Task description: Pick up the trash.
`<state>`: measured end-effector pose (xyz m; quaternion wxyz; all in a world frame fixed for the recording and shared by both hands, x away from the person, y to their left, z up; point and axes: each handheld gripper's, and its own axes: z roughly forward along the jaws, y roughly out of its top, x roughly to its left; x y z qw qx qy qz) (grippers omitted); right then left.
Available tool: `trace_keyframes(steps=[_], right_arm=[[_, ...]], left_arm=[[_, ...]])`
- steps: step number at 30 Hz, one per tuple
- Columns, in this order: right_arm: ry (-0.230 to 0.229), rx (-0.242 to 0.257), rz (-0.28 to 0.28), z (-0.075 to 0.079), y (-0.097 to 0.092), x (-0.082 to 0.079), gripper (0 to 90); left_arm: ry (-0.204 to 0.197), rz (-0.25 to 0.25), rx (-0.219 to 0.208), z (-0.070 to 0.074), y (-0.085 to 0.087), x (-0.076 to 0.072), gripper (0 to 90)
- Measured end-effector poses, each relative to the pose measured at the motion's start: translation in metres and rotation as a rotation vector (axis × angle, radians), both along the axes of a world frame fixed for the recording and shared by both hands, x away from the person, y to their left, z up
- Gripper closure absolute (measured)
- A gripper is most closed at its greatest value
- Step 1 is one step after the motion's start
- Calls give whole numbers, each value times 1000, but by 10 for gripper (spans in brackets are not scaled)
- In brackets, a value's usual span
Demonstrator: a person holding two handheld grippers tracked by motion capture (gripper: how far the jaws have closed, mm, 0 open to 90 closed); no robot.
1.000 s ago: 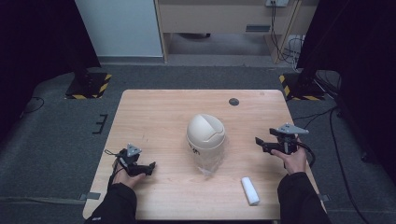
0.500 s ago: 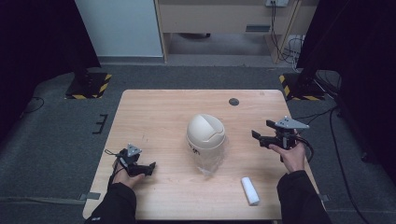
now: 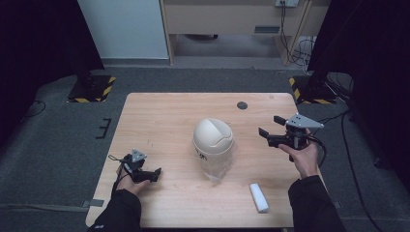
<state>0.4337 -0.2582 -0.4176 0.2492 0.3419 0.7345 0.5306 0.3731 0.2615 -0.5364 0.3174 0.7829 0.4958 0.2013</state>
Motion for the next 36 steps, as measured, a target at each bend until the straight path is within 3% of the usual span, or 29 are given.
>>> trace_keyframes(steps=[17, 23, 25, 36], right_arm=[[-47, 32, 83, 28, 18, 1, 175], [-60, 74, 133, 36, 34, 4, 179], [-60, 112, 153, 38, 38, 6, 181], [-67, 84, 185, 50, 55, 10, 185]], left_arm=[[0, 1, 0, 0, 0, 0, 0], [0, 1, 0, 0, 0, 0, 0], [0, 2, -1, 0, 0, 0, 0], [0, 1, 0, 0, 0, 0, 0]])
